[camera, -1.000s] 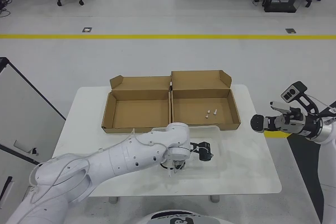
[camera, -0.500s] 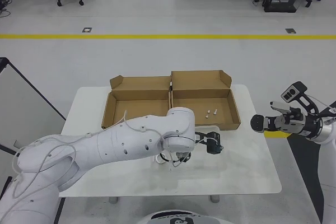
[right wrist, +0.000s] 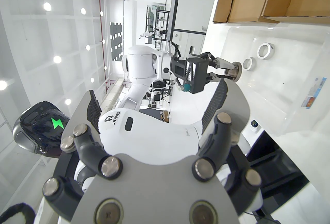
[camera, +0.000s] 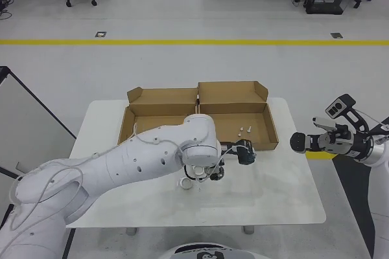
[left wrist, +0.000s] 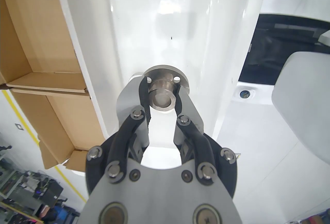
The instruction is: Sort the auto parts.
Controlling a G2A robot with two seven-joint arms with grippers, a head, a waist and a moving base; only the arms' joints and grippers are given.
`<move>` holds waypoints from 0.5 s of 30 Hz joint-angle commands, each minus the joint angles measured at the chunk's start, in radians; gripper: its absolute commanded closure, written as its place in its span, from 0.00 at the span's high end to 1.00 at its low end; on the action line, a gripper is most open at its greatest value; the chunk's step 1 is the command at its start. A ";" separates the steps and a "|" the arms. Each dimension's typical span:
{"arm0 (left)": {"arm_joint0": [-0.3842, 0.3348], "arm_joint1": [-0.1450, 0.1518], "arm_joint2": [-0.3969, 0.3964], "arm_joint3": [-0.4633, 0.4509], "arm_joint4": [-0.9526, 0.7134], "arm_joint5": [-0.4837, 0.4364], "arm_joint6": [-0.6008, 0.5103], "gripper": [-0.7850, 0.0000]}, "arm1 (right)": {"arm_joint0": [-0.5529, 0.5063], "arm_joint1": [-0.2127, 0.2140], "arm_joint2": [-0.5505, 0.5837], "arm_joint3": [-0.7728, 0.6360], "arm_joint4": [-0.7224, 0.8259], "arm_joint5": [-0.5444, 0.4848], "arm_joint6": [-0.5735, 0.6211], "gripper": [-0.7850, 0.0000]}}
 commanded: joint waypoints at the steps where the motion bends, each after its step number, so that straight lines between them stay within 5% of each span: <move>1: 0.025 0.029 -0.067 -0.008 -0.034 0.014 0.032 0.00 | 0.000 0.000 0.000 0.000 0.000 0.000 0.000 1.00; 9: 0.214 0.162 -0.424 -0.077 -0.181 -0.002 0.188 0.00 | 0.000 0.000 0.000 0.000 0.000 0.000 0.000 1.00; 15: 0.377 0.211 -0.641 -0.094 -0.414 -0.094 0.342 0.00 | 0.000 0.000 0.000 0.000 0.000 0.000 0.000 1.00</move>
